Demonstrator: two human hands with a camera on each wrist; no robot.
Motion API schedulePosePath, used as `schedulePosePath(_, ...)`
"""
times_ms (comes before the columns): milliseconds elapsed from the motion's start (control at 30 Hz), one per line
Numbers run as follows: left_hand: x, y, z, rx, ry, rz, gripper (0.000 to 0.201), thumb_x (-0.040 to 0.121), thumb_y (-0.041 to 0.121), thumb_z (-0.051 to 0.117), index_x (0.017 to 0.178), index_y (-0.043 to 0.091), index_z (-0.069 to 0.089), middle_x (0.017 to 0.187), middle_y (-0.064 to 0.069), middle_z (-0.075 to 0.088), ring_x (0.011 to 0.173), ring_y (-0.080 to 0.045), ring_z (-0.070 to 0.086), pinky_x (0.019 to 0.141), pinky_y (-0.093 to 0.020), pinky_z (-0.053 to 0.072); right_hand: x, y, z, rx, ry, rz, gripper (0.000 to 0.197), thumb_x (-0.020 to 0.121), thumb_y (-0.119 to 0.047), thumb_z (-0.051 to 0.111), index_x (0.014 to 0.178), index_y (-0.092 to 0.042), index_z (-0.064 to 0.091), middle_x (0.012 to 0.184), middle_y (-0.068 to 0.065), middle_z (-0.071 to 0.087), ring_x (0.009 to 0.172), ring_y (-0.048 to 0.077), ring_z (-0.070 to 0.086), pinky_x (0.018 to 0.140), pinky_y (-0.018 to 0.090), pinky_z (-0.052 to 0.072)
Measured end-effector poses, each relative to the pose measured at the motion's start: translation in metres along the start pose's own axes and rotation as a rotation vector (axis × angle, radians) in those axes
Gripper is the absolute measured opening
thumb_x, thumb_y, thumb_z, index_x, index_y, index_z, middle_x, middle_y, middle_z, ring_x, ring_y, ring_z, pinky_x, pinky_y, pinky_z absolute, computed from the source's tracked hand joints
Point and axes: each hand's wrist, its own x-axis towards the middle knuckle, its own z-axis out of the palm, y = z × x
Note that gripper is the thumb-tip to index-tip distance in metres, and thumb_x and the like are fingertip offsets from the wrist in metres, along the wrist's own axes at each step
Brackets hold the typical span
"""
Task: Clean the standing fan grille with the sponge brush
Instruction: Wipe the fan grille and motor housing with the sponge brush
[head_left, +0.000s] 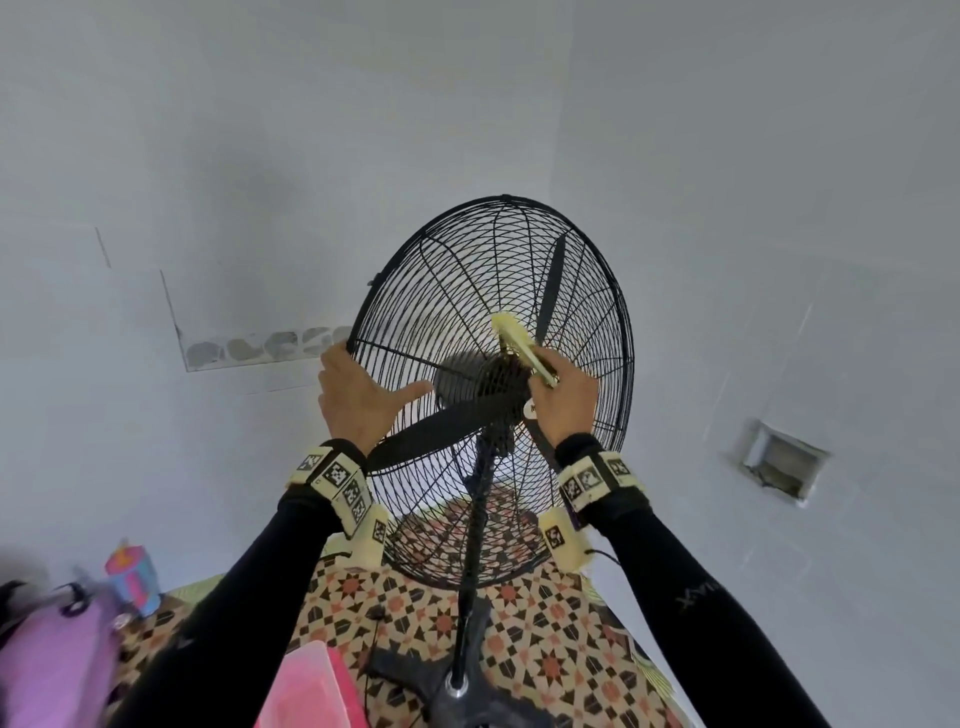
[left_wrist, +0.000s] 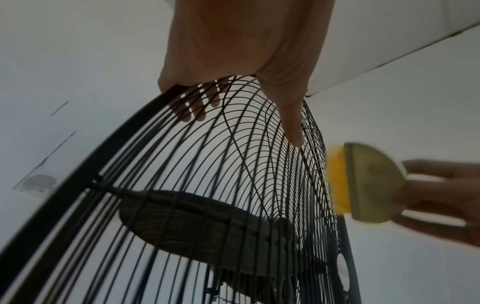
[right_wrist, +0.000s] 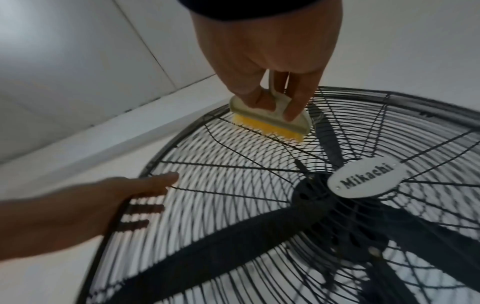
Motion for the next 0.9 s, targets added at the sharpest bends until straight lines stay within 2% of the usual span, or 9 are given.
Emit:
schedulePosePath(167,0.005,-0.003,-0.002,-0.034,0.017,0.008,0.119,0.055,0.065,0.093,0.145,0.015,0.033,0.141,-0.009,0.046,0.132,-0.032,0.048,0.106,-0.061,0.046,-0.01,0.013,0.006,-0.068,-0.202,-0.045,0.03,0.088,-0.013,0.075,0.117,-0.02,0.075,0.104,0.0,0.077,0.065,0.001,0.061,0.058,0.007,0.047)
schedulePosePath(233,0.003,-0.005,-0.002,-0.037,0.009,0.018,0.12,0.055,0.067,0.092,0.145,0.015,0.033,0.142,-0.009,0.046,0.132,-0.032,0.048,0.106,-0.061,0.047,-0.004,0.016,-0.001,-0.03,-0.124,-0.024,0.027,0.089,-0.017,0.075,0.116,-0.019,0.076,0.099,-0.002,0.077,0.064,-0.004,0.059,0.061,0.011,0.051)
schedulePosePath(333,0.0,-0.002,-0.001,-0.017,0.004,0.019,0.124,0.054,0.07,0.091,0.146,0.012,0.032,0.144,-0.012,0.045,0.133,-0.034,0.047,0.106,-0.061,0.047,-0.003,0.019,0.002,0.009,0.026,0.051,0.035,0.09,-0.005,0.071,0.123,-0.018,0.072,0.105,-0.002,0.074,0.069,-0.003,0.06,0.063,0.005,0.048)
schedulePosePath(433,0.001,0.0,-0.003,-0.017,0.005,0.008,0.124,0.055,0.069,0.091,0.147,0.011,0.032,0.143,-0.011,0.045,0.133,-0.034,0.046,0.107,-0.061,0.045,-0.01,0.025,0.009,-0.05,-0.102,0.013,0.034,0.087,-0.008,0.074,0.119,-0.021,0.074,0.107,0.001,0.076,0.069,0.008,0.064,0.062,0.012,0.051)
schedulePosePath(500,0.003,-0.002,-0.005,-0.021,0.007,0.014,0.123,0.056,0.069,0.091,0.148,0.012,0.032,0.143,-0.009,0.044,0.134,-0.033,0.046,0.108,-0.061,0.045,-0.008,0.03,0.003,-0.057,-0.153,-0.022,0.028,0.087,-0.011,0.076,0.114,-0.019,0.077,0.098,0.0,0.078,0.066,0.001,0.062,0.058,0.007,0.047)
schedulePosePath(567,0.0,-0.002,-0.005,-0.024,0.008,0.034,0.122,0.057,0.067,0.091,0.149,0.013,0.032,0.143,-0.008,0.044,0.134,-0.032,0.046,0.108,-0.059,0.045,-0.003,0.034,-0.002,-0.018,-0.047,-0.013,0.026,0.089,-0.011,0.075,0.114,-0.017,0.077,0.096,-0.001,0.077,0.067,-0.002,0.061,0.058,0.003,0.044)
schedulePosePath(633,-0.003,0.001,-0.004,-0.03,0.012,0.046,0.119,0.058,0.064,0.092,0.147,0.014,0.032,0.142,-0.008,0.045,0.133,-0.032,0.046,0.108,-0.059,0.045,-0.006,0.038,0.0,-0.002,0.048,0.007,0.03,0.09,-0.007,0.072,0.117,-0.018,0.076,0.101,-0.001,0.076,0.07,0.005,0.063,0.062,0.003,0.042)
schedulePosePath(800,0.0,-0.001,-0.007,-0.044,0.007,0.012,0.121,0.056,0.068,0.091,0.145,0.011,0.032,0.141,-0.01,0.047,0.131,-0.034,0.047,0.106,-0.061,0.045,-0.015,0.046,-0.001,-0.057,-0.136,-0.057,0.018,0.087,-0.018,0.078,0.105,-0.02,0.08,0.09,-0.003,0.077,0.069,0.01,0.066,0.066,0.01,0.051)
schedulePosePath(900,-0.004,-0.001,-0.006,-0.047,-0.003,0.034,0.118,0.058,0.067,0.091,0.144,0.011,0.033,0.14,-0.01,0.047,0.131,-0.033,0.047,0.107,-0.059,0.045,-0.01,0.056,-0.008,-0.024,0.005,0.022,0.024,0.089,-0.013,0.075,0.112,-0.018,0.077,0.096,-0.001,0.077,0.068,0.008,0.063,0.068,0.017,0.053)
